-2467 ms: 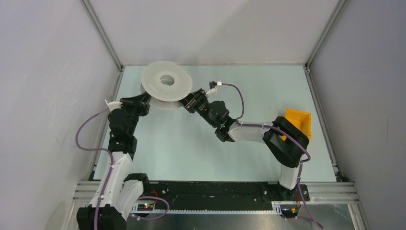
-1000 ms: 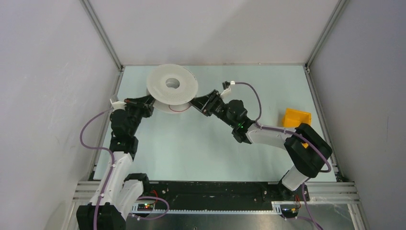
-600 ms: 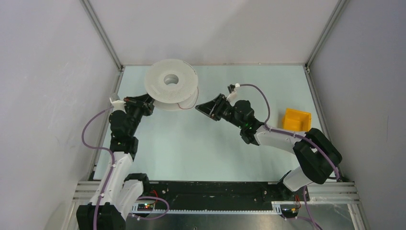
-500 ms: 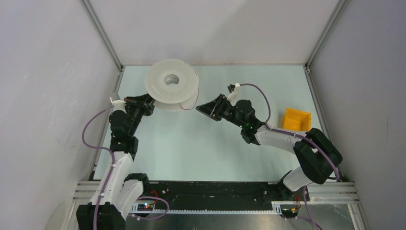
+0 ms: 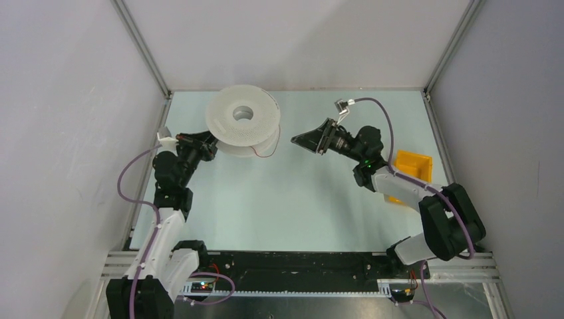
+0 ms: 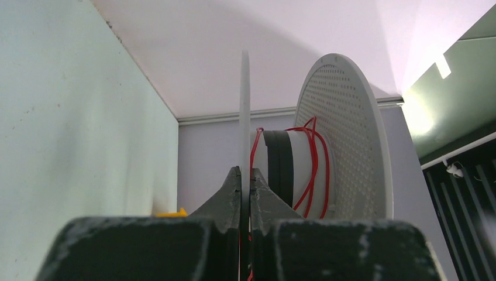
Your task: Wrap the cables
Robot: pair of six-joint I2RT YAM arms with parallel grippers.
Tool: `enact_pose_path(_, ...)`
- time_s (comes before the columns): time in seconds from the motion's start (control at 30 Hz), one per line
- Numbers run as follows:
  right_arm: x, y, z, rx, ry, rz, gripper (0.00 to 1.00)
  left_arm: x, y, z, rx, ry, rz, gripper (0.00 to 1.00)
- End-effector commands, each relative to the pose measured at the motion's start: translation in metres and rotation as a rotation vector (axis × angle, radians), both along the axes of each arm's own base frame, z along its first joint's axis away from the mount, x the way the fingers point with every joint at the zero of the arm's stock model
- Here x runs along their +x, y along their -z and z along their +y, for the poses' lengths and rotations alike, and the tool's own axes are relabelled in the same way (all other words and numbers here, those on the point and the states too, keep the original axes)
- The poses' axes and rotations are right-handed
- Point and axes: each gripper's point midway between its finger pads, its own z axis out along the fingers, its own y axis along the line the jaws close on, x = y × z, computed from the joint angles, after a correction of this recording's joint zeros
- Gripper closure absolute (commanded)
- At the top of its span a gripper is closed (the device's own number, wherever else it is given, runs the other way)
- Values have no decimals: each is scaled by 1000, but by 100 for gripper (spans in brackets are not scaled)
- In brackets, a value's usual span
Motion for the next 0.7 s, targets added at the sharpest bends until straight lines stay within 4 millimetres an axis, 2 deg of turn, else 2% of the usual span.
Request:
enact_pose_path(0.0, -5, -17, -10, -34, -132, -177, 51, -12, -44, -13, 1, 80, -149, 100)
enact_pose_path(0.2, -9, -24, -2, -41, -268, -250, 53, -14, -41, -21, 18, 138, -144, 100)
enact_pose_path(0.5, -4, -10, 13, -39, -338, -222, 60, -14, -44, -25, 27, 168, -155, 100)
enact_pose_path(0.67, -1, -7, 15, -41, -335, -214, 61, -15, -48, -26, 29, 174, -165, 100)
